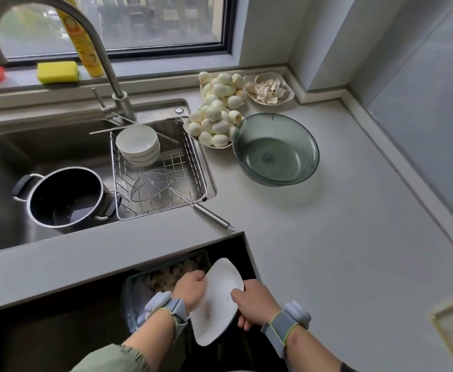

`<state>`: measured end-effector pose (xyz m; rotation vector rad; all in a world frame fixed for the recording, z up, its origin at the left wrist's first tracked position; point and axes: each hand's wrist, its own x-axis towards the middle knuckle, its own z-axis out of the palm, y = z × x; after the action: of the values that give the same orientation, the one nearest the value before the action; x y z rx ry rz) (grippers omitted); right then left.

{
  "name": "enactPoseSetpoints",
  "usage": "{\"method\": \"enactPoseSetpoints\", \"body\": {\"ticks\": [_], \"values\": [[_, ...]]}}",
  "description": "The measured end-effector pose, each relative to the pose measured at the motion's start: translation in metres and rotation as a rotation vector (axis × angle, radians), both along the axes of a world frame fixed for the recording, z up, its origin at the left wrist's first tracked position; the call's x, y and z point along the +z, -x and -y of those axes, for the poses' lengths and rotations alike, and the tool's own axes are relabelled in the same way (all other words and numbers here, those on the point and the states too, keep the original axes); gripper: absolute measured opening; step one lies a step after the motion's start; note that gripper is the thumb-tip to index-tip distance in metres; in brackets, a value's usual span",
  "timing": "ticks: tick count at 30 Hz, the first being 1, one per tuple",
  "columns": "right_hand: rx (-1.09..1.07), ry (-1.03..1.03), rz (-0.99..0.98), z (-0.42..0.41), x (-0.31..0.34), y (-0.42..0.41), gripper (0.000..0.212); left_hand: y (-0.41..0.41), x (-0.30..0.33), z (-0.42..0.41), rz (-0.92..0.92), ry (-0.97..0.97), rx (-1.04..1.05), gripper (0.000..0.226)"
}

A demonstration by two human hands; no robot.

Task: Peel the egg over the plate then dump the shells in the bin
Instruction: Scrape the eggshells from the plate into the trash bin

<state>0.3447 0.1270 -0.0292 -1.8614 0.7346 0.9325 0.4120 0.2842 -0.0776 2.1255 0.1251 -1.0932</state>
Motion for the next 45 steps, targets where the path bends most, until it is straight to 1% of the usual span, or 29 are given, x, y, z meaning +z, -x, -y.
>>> {"method": "enactPoseSetpoints", "body": {"ticks": [1, 2, 4, 5, 7, 8, 10, 12, 13, 14, 17, 19, 20, 21, 22, 23, 25, 27, 28, 30, 32, 34, 36, 38, 39, 40, 42, 43, 45], "values": [[-0.01, 0.013, 0.005, 0.002, 0.0, 0.0, 0.042, -0.001, -0.002, -0.004, 0.008, -0.064, 0.034, 0.021], [-0.019, 0.024, 0.008, 0.004, 0.001, -0.001, 0.04, -0.003, -0.004, -0.008, 0.017, -0.125, 0.081, 0.027], [-0.028, 0.035, 0.016, 0.007, 0.001, -0.002, 0.04, -0.003, -0.007, -0.017, 0.025, -0.137, 0.21, 0.035], [-0.031, 0.041, 0.019, 0.008, 0.001, -0.003, 0.04, -0.003, -0.008, -0.02, 0.01, -0.066, 0.293, 0.032], [-0.034, 0.048, 0.02, 0.007, 0.002, -0.003, 0.039, 0.0, -0.002, -0.019, -0.098, 0.134, 0.425, 0.025], [-0.035, 0.045, 0.021, 0.006, 0.002, -0.003, 0.038, 0.002, 0.002, -0.018, -0.178, 0.215, 0.437, 0.025], [-0.029, 0.041, 0.024, 0.002, 0.003, -0.003, 0.038, 0.007, 0.005, -0.015, -0.346, 0.325, 0.354, 0.026], [-0.02, 0.043, 0.029, 0.0, 0.003, -0.002, 0.039, 0.01, 0.004, -0.013, -0.424, 0.336, 0.229, 0.027], [-0.014, 0.042, 0.034, -0.001, 0.003, -0.002, 0.038, 0.011, 0.001, -0.012, -0.396, 0.295, 0.195, 0.025], [-0.006, 0.043, 0.039, -0.001, 0.004, -0.001, 0.038, 0.01, -0.004, -0.013, -0.321, 0.218, 0.161, 0.021], [-0.019, 0.042, 0.02, 0.004, 0.005, 0.002, 0.038, 0.002, -0.016, -0.025, -0.056, -0.082, 0.028, 0.016], [-0.045, 0.026, 0.014, 0.008, 0.005, 0.004, 0.038, -0.001, -0.018, -0.031, 0.039, -0.186, 0.077, 0.02], [-0.05, 0.027, 0.018, 0.009, 0.005, 0.004, 0.038, -0.003, -0.017, -0.032, 0.05, -0.155, 0.142, 0.022], [-0.052, 0.032, 0.024, 0.008, 0.005, 0.003, 0.038, -0.005, -0.011, -0.031, -0.002, -0.037, 0.257, 0.023], [-0.054, 0.036, 0.03, 0.008, 0.005, 0.003, 0.038, -0.006, -0.005, -0.027, -0.106, 0.113, 0.358, 0.023], [-0.054, 0.038, 0.036, 0.006, 0.005, 0.003, 0.038, -0.004, 0.003, -0.02, -0.228, 0.239, 0.397, 0.023], [-0.045, 0.042, 0.039, 0.004, 0.004, 0.002, 0.038, 0.003, 0.019, -0.007, -0.427, 0.377, 0.303, 0.025], [-0.035, 0.054, 0.042, 0.002, 0.003, 0.002, 0.037, 0.008, 0.027, 0.004, -0.51, 0.418, 0.176, 0.026], [-0.028, 0.059, 0.045, 0.001, 0.004, 0.002, 0.037, 0.007, 0.025, 0.009, -0.492, 0.38, 0.163, 0.025], [-0.014, 0.062, 0.042, 0.001, 0.004, 0.005, 0.038, 0.0, 0.014, 0.007, -0.349, 0.205, 0.107, 0.025], [-0.039, 0.053, 0.029, 0.004, 0.006, 0.008, 0.039, -0.01, 0.004, -0.005, -0.143, -0.074, -0.114, 0.025], [-0.071, 0.038, 0.033, 0.007, 0.005, 0.01, 0.04, -0.018, -0.007, -0.024, -0.094, -0.179, -0.063, 0.019], [-0.083, 0.04, 0.043, 0.009, 0.004, 0.009, 0.041, -0.025, -0.011, -0.034, -0.109, -0.113, 0.097, 0.017], [-0.076, 0.049, 0.046, 0.007, 0.002, 0.007, 0.041, -0.027, -0.008, -0.03, -0.177, 0.057, 0.299, 0.016], [-0.074, 0.05, 0.05, 0.006, 0.001, 0.007, 0.042, -0.025, -0.002, -0.023, -0.233, 0.153, 0.36, 0.017], [-0.075, 0.048, 0.053, 0.005, 0.0, 0.006, 0.042, -0.022, 0.003, -0.016, -0.311, 0.244, 0.385, 0.02], [-0.075, 0.041, 0.061, 0.002, -0.001, 0.005, 0.041, -0.015, 0.014, -0.002, -0.472, 0.353, 0.33, 0.029], [-0.075, 0.037, 0.065, 0.001, -0.001, 0.004, 0.038, -0.011, 0.017, 0.003, -0.527, 0.375, 0.28, 0.032], [-0.072, 0.037, 0.068, -0.001, 0.0, 0.004, 0.031, -0.007, 0.012, 0.006, -0.524, 0.321, 0.223, 0.032]]}}
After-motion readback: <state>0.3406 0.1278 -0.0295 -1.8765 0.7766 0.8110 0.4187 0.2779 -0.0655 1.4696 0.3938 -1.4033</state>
